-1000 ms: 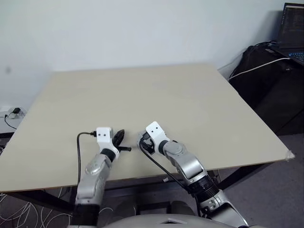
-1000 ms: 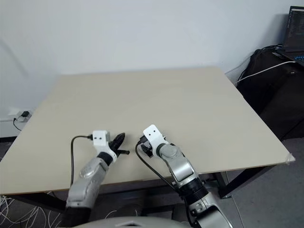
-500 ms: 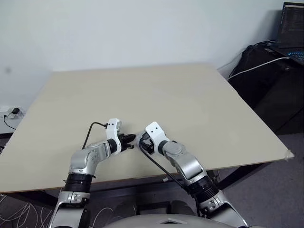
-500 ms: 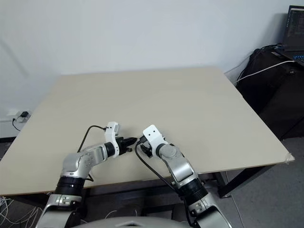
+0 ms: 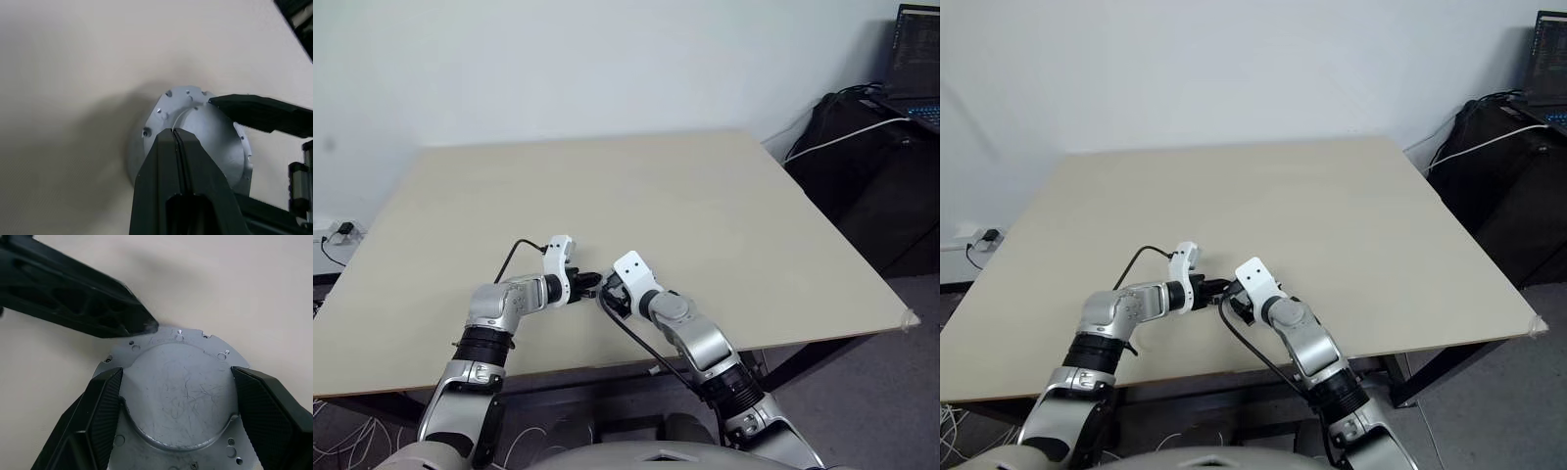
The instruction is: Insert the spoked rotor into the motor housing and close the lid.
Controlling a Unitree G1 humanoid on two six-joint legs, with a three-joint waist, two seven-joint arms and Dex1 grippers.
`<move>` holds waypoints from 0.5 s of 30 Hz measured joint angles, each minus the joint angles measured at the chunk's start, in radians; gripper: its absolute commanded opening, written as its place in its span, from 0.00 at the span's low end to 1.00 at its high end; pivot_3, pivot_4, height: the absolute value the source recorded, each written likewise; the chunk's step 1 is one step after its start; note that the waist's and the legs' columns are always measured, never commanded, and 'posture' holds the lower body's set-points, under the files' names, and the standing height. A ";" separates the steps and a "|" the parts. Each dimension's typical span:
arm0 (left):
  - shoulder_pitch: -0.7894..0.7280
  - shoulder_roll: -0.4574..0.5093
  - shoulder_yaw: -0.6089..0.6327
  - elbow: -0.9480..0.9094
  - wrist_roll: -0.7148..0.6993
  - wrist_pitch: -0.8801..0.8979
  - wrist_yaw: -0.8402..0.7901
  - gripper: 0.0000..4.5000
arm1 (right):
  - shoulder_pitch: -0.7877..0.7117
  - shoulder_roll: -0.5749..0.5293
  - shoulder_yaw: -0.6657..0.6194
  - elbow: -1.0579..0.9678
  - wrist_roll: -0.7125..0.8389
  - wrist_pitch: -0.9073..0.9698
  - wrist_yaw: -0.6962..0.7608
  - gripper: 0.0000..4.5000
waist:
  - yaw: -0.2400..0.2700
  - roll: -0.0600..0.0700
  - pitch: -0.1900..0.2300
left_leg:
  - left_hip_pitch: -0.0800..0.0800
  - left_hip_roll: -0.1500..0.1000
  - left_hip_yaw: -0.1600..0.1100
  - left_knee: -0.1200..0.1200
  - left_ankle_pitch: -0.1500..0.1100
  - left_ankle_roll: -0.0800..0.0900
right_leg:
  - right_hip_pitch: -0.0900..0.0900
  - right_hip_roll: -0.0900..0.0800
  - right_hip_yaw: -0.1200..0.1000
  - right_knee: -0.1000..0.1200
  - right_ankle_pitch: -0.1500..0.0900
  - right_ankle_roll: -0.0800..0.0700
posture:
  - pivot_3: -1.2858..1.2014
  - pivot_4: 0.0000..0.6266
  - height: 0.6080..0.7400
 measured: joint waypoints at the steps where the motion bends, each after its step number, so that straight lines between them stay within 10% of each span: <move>1: -0.002 -0.001 -0.006 0.009 0.004 0.002 -0.004 0.00 | 0.000 0.000 0.000 0.000 0.000 0.000 0.000 0.72 | 0.000 0.000 0.000 | 0.000 0.000 0.000 0.000 0.000 0.000 | 0.000 0.000 0.000 0.000 0.000 0.000 | 0.52 0.00 1.00; 11: -0.026 -0.003 -0.035 0.017 0.047 0.024 -0.022 0.00 | 0.010 -0.001 -0.006 -0.011 0.001 0.001 -0.002 0.72 | 0.003 0.000 0.000 | 0.000 -0.001 -0.001 0.000 0.000 0.000 | 0.001 -0.001 0.000 0.000 0.000 0.001 | 0.52 0.00 1.00; 15: -0.026 -0.003 -0.038 0.014 0.051 0.024 -0.031 0.00 | 0.029 -0.003 -0.030 -0.035 0.009 0.002 0.000 0.99 | 0.005 -0.001 -0.001 | 0.000 -0.002 -0.002 0.000 0.000 0.001 | 0.001 -0.001 0.001 0.000 -0.001 0.002 | 0.52 0.00 1.00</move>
